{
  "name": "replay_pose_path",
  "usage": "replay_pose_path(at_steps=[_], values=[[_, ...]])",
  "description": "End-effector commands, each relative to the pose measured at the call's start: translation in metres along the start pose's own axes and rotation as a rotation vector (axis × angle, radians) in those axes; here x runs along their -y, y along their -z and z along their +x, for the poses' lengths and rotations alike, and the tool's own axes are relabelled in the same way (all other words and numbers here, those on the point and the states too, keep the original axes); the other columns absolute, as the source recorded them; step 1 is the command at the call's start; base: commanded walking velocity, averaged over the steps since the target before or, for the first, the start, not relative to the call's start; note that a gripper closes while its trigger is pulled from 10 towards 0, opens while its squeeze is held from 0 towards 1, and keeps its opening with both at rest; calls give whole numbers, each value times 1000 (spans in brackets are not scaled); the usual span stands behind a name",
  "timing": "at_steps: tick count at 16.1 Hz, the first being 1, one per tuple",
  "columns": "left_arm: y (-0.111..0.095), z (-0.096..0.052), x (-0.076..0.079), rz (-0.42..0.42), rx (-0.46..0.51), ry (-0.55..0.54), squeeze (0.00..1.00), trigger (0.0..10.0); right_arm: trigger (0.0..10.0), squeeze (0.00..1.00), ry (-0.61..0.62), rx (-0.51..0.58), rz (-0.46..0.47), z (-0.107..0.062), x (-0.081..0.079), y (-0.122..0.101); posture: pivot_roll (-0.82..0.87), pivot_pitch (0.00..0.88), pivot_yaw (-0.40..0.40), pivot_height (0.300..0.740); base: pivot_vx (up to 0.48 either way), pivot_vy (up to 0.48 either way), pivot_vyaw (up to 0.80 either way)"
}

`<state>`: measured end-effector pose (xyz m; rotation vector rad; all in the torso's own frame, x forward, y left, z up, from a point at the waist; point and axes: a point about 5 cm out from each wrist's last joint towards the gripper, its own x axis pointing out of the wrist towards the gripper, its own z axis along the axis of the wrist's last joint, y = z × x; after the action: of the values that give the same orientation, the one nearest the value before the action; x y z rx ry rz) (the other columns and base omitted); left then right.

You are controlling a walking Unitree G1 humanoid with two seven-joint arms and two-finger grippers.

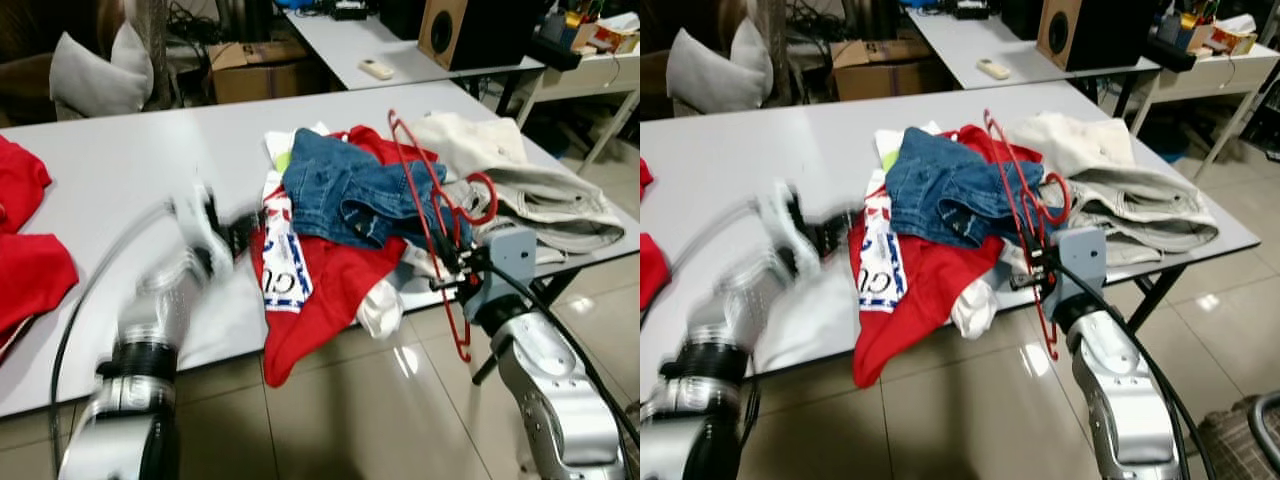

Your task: Hang hanger

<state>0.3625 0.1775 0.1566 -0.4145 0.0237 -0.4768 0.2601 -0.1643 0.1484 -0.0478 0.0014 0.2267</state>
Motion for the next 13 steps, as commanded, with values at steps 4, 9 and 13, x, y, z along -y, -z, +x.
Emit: replay_pose_path(at_steps=[4,9,13], values=[[-41,16,8,-33,118,21,0,0,10000,0,45,37,7,4,5,-4,-119,0,54,740,0,0,0],[-21,-5,0,350,-29,-31,0,10000,10000,0,54,30,9,-1,3,1,-127,0,64,740,0,0,0],[-2,-38,30,517,14,-35,0,10000,10000,0,32,-7,-7,-10,7,5,-117,0,23,740,0,120,-195]])
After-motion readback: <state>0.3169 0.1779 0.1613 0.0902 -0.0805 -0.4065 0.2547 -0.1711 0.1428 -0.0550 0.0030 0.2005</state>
